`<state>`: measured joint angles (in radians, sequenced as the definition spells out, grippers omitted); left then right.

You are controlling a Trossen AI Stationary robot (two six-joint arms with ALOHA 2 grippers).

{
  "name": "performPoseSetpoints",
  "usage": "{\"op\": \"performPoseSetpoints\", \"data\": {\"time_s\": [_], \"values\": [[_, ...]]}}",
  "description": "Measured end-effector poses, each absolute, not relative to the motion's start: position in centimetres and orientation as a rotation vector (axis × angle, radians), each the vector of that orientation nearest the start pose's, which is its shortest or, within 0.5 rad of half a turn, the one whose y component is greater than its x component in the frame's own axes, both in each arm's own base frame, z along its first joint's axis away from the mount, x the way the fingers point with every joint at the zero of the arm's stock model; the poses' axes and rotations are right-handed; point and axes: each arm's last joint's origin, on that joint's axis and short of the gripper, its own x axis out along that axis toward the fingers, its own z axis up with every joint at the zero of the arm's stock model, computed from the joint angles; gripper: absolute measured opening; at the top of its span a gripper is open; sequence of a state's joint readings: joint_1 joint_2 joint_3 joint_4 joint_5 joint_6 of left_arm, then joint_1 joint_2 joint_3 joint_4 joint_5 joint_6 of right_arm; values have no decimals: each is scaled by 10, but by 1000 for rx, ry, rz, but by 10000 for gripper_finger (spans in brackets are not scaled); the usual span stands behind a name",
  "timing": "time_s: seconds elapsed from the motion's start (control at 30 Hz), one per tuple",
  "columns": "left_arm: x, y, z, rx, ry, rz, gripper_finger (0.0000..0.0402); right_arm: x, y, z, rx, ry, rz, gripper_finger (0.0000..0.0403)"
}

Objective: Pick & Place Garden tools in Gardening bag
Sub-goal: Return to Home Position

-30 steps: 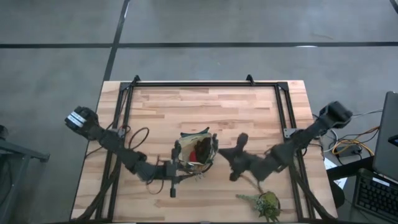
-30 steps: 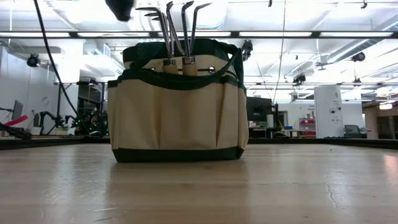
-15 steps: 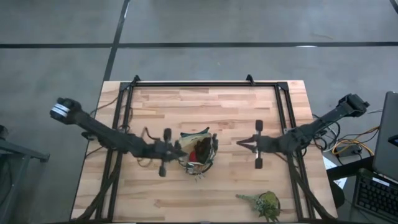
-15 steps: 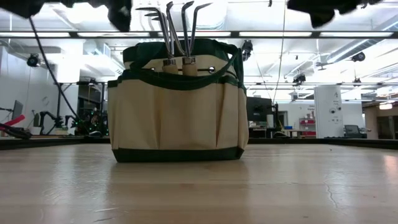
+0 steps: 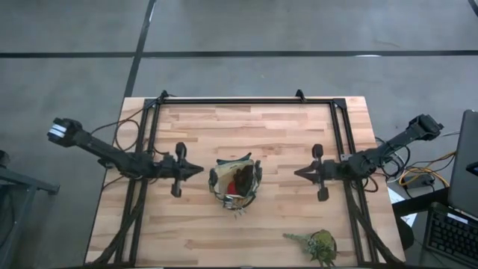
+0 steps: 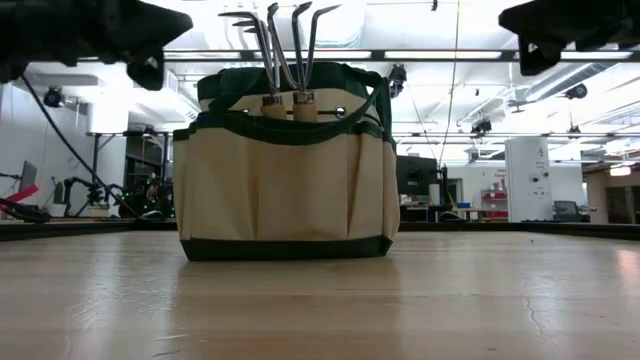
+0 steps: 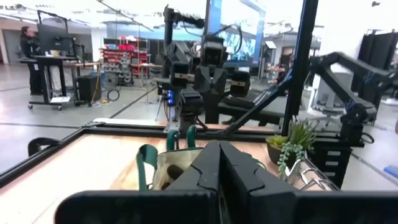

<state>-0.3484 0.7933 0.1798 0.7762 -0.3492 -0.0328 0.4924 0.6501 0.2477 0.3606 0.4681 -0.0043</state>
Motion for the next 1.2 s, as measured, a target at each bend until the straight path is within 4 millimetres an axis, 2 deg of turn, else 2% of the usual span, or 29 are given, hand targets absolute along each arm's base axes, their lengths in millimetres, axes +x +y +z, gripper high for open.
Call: {"op": "performPoseSetpoints", "data": {"time_s": [0.13, 0.3, 0.47, 0.7, 0.9, 1.2], "values": [[144, -41, 209, -100, -186, 1, 8, 133, 53, 211, -8, -47, 6, 8], [130, -36, 203, -108, -237, 2, 6, 127, 44, 204, -6, -73, -28, 8], [118, -32, 195, -133, -273, 4, 8, 124, 37, 194, 52, -94, 19, 8], [109, -28, 197, -138, -280, 9, 9, 117, 28, 185, 55, -138, -4, 8], [102, -26, 195, -95, -266, 11, 9, 108, 25, 186, 45, -168, 4, 8], [101, -25, 182, -51, -144, 9, 9, 93, 21, 180, 22, -133, 34, 8]]}}
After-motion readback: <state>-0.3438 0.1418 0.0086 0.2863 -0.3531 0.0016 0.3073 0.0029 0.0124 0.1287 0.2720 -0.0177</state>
